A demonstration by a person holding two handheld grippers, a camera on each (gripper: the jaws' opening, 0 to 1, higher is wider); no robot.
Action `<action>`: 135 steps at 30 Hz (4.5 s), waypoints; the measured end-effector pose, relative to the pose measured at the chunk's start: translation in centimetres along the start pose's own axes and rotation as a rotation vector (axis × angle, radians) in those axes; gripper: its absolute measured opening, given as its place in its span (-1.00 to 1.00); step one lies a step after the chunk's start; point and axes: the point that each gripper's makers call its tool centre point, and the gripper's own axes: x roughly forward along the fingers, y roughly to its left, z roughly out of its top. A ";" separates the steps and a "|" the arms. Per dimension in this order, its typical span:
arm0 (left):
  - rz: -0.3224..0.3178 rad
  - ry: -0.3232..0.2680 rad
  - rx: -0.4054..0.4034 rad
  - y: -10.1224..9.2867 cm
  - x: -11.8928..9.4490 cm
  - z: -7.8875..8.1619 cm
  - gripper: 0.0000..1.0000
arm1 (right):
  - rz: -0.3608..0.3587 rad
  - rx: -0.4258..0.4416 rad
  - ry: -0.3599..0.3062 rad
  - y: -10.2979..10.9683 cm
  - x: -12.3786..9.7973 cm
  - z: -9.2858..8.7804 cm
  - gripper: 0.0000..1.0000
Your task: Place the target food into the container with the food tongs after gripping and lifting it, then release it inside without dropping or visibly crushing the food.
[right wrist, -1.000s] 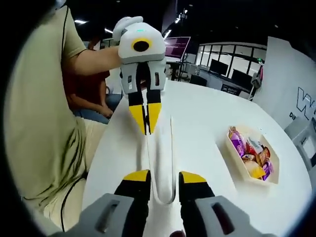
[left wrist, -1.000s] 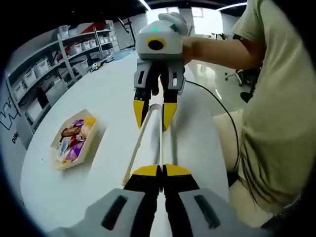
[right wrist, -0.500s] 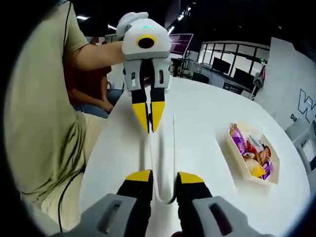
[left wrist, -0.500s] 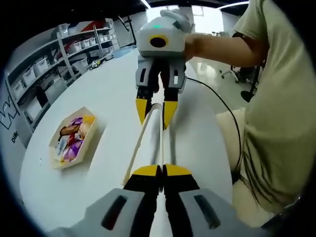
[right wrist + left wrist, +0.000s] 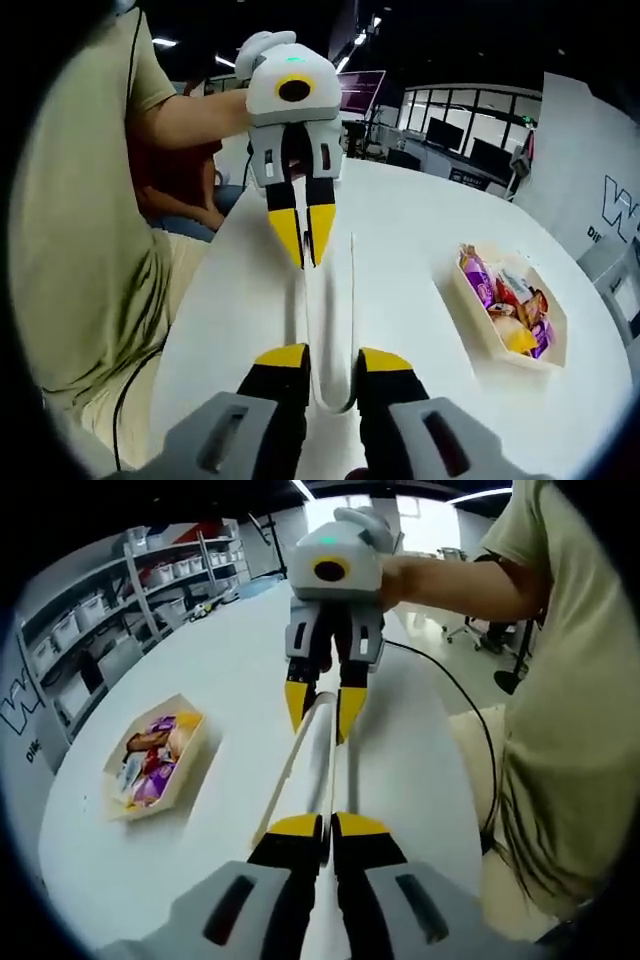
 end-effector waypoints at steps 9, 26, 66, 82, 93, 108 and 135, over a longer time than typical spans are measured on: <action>-0.004 -0.002 -0.009 0.1 0.2 -0.1 -0.95 | -0.001 0.003 0.012 -0.3 0.0 -0.6 -0.76; 0.000 -0.004 -0.023 0.6 1.0 -0.4 -0.97 | -0.007 -0.002 0.026 -1.0 0.4 -1.3 -0.75; 0.024 0.013 -0.051 2.0 1.7 -1.0 -0.96 | -0.017 -0.003 0.051 -2.4 1.2 -2.0 -0.73; 0.014 0.016 -0.047 1.9 1.9 -1.3 -0.97 | -0.034 0.000 0.056 -2.6 1.2 -2.0 -0.72; -0.002 0.020 -0.039 1.7 2.1 -1.4 -0.97 | -0.032 0.002 0.066 -2.5 1.2 -2.1 -0.71; -0.010 0.026 -0.045 1.7 2.2 -1.8 -0.97 | -0.033 0.001 0.077 -2.5 1.3 -2.1 -0.71; -0.006 0.021 -0.065 2.0 2.3 -1.8 -0.95 | -0.037 -0.004 0.088 -2.5 1.2 -2.2 -0.71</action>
